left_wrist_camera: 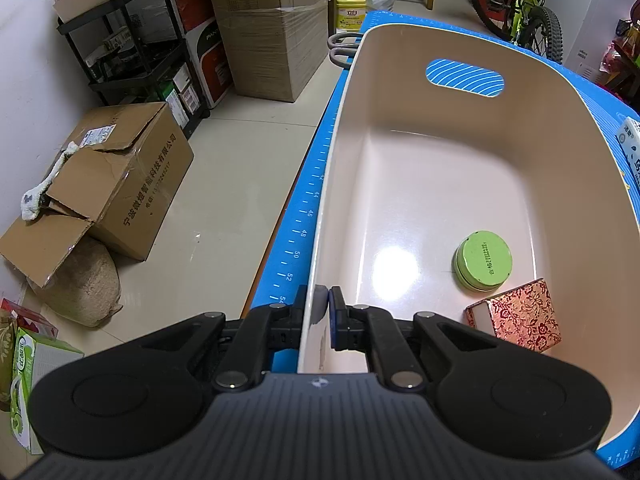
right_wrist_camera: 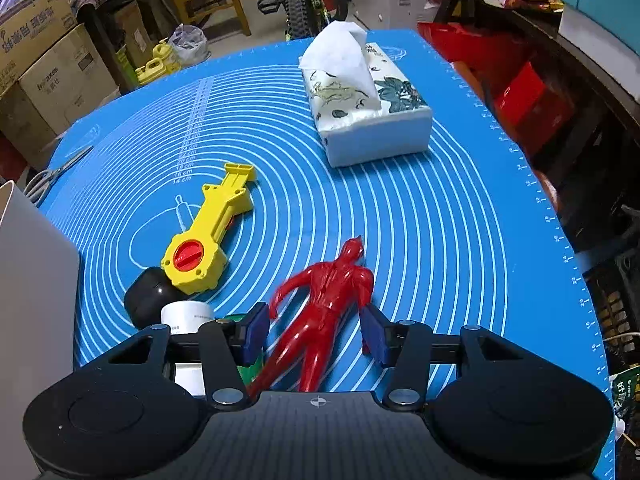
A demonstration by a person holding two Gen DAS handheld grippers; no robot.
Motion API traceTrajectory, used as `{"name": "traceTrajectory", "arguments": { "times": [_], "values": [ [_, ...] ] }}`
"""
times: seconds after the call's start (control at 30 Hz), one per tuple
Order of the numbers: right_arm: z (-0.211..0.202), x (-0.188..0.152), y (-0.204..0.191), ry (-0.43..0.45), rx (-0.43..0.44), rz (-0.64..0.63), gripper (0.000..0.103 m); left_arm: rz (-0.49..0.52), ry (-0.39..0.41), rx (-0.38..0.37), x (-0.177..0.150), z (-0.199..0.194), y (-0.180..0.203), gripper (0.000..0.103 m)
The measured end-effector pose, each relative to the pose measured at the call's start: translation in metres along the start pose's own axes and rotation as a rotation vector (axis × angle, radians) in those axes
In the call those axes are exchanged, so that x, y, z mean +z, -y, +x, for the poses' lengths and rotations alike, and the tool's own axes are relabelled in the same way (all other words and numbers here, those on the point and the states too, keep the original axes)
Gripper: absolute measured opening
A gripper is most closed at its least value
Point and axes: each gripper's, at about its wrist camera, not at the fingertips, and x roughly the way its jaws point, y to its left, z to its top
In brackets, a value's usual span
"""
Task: Organize rigid objects
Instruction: 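Move the right gripper back over the red action figure, then grasp the red action figure with the right gripper and lift it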
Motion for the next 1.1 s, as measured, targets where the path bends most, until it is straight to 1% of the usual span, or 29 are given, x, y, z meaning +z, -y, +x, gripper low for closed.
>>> {"name": "traceTrajectory", "arguments": {
  "times": [0.03, 0.1, 0.17, 0.23, 0.3, 0.63, 0.67, 0.73, 0.8, 0.87, 0.97, 1.03, 1.07, 1.1],
  "values": [
    [0.000, 0.000, 0.000, 0.000, 0.003, 0.008, 0.058, 0.000, 0.000, 0.001, 0.000, 0.000, 0.000, 0.012],
    [-0.001, 0.000, 0.002, -0.012, 0.025, 0.035, 0.052, -0.001, -0.001, 0.001, -0.001, 0.000, 0.000, 0.012],
    [-0.002, 0.000, 0.004, -0.022, 0.038, 0.063, 0.051, -0.001, -0.001, 0.000, -0.001, 0.000, -0.001, 0.012],
    [-0.003, -0.001, 0.002, -0.023, 0.035, 0.058, 0.051, -0.002, -0.001, 0.000, 0.000, 0.000, -0.001, 0.012],
    [-0.001, -0.002, -0.001, -0.027, 0.012, 0.041, 0.051, -0.001, -0.001, 0.001, 0.000, 0.000, 0.000, 0.012],
    [0.019, -0.004, -0.004, -0.046, -0.028, 0.039, 0.050, -0.001, -0.001, 0.001, 0.000, 0.000, 0.000, 0.012],
    [0.023, -0.004, -0.006, -0.050, -0.033, 0.035, 0.052, -0.002, -0.001, 0.000, 0.000, 0.000, 0.000, 0.012],
    [0.024, -0.005, -0.011, -0.036, -0.050, 0.006, 0.051, -0.002, -0.001, 0.000, 0.000, 0.000, 0.000, 0.012],
    [0.026, -0.007, -0.016, -0.028, -0.061, -0.020, 0.044, -0.002, -0.001, 0.001, 0.000, 0.000, 0.000, 0.012],
    [0.026, -0.008, -0.018, -0.022, -0.071, -0.042, 0.043, -0.003, -0.002, 0.001, 0.000, 0.000, -0.001, 0.012],
    [0.024, -0.008, -0.017, -0.017, -0.072, -0.034, 0.042, -0.004, -0.002, 0.001, 0.000, 0.000, 0.000, 0.012],
    [0.020, -0.009, -0.018, 0.004, -0.091, -0.050, 0.041, -0.004, -0.002, 0.001, 0.000, 0.000, 0.000, 0.012],
    [0.016, -0.009, -0.019, 0.015, -0.091, -0.054, 0.036, -0.005, -0.002, 0.000, 0.000, 0.000, 0.000, 0.012],
    [0.011, -0.008, -0.019, 0.026, -0.087, -0.057, 0.036, -0.005, -0.002, 0.001, 0.000, 0.000, 0.000, 0.012]
  ]
}}
